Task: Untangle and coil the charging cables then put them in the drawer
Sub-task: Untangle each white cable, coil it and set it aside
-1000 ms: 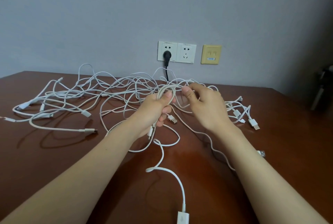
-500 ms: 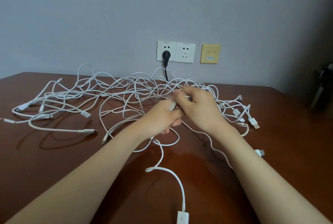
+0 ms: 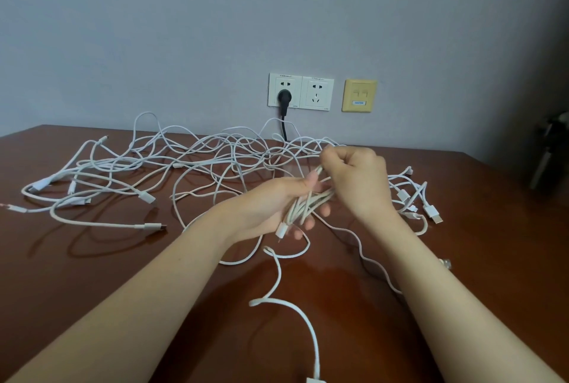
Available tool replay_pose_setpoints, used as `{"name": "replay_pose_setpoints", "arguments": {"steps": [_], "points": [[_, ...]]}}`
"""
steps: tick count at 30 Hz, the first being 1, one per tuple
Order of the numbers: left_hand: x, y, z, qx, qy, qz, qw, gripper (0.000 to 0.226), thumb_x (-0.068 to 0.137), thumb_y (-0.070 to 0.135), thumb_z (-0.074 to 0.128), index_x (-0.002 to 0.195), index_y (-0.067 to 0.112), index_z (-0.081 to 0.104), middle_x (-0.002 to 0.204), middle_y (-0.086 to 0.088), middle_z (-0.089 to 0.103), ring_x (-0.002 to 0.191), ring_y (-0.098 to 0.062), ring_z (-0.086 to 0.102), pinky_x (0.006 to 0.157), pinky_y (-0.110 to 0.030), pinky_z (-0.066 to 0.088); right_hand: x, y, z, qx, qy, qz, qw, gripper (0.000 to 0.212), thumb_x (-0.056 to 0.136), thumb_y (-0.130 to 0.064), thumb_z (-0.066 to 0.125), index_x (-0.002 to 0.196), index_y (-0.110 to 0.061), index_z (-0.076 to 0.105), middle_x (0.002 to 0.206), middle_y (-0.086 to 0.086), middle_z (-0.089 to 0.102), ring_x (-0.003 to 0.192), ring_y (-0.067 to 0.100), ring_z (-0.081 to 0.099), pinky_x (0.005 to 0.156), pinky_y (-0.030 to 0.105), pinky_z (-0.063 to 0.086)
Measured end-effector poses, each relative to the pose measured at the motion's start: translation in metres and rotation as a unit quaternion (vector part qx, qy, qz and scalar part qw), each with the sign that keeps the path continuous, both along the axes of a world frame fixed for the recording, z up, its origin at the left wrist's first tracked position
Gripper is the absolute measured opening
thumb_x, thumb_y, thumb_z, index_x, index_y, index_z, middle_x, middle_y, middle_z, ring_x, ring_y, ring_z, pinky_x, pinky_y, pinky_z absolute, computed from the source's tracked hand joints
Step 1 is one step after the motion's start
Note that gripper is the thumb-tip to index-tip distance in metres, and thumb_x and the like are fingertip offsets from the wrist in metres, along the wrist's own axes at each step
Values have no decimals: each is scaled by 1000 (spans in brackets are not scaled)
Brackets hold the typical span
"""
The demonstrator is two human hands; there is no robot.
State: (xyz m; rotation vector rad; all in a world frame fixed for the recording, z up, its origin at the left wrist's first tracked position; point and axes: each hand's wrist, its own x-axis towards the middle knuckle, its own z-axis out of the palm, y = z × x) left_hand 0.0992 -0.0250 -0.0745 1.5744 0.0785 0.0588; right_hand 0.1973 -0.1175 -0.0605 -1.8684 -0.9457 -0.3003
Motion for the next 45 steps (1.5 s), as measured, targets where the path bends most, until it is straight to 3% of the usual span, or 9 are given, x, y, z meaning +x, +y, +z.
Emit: {"name": "replay_pose_setpoints", "arguments": {"steps": [7,9,14,20,25,31,38,42,45], "points": [[3,-9,-2,13,46,45,998,31,101,28,28,89,9,49,67,-1,39,44,-6,34,47,-21,36,-5,-4,1,-20,-37,-97,994,48,88,-29,47,45,-13,35,44,4,33,49,20,32,55,33,24],[8,-14,-4,138,30,99,985,30,103,24,27,86,12,48,67,-1,36,43,-6,33,44,-19,34,-5,-4,0,-37,-50,-104,993,45,89,-30,46,48,-13,36,47,2,35,56,25,33,57,33,24],[10,-15,-8,465,22,193,864,24,100,22,29,84,15,44,88,-8,51,83,-23,48,70,-29,32,-3,-3,-2,-55,-88,-95,990,37,89,-34,46,60,-11,47,51,1,39,68,31,37,59,32,27],[9,-5,-8,461,12,264,847,17,100,18,32,91,9,43,95,-11,54,100,-31,52,70,-30,29,8,-4,3,-59,-3,44,997,37,97,-41,38,64,-25,42,60,-10,49,65,10,46,63,29,28],[7,2,-7,441,20,302,845,17,98,13,35,81,13,40,79,4,42,89,-27,49,69,-30,29,14,-9,5,-132,-18,38,990,42,99,-33,37,61,-20,49,60,-7,48,79,25,47,72,34,36],[3,2,-2,506,52,218,833,13,99,18,37,96,11,47,88,-3,49,89,-26,51,75,-35,38,18,-10,3,-15,-77,53,996,32,94,-21,50,63,-25,50,51,-10,51,61,5,47,62,24,36],[5,-5,-4,404,-108,108,902,26,89,39,29,88,29,53,68,10,45,62,-5,45,64,-29,35,25,-11,3,104,117,179,971,33,92,-7,54,64,-23,60,48,-12,55,48,-3,46,52,12,39],[7,0,-2,355,-146,192,903,25,101,27,30,85,32,48,62,11,39,53,-4,37,55,-25,29,14,-3,-4,-6,103,133,986,32,94,-13,52,65,-22,64,42,-10,49,41,3,43,48,17,35],[8,3,1,382,-112,270,877,25,101,25,28,85,19,47,68,6,43,62,-10,41,59,-30,29,5,4,-9,-107,31,87,990,31,96,-27,48,68,-23,61,65,4,61,65,14,57,65,27,43]]}}
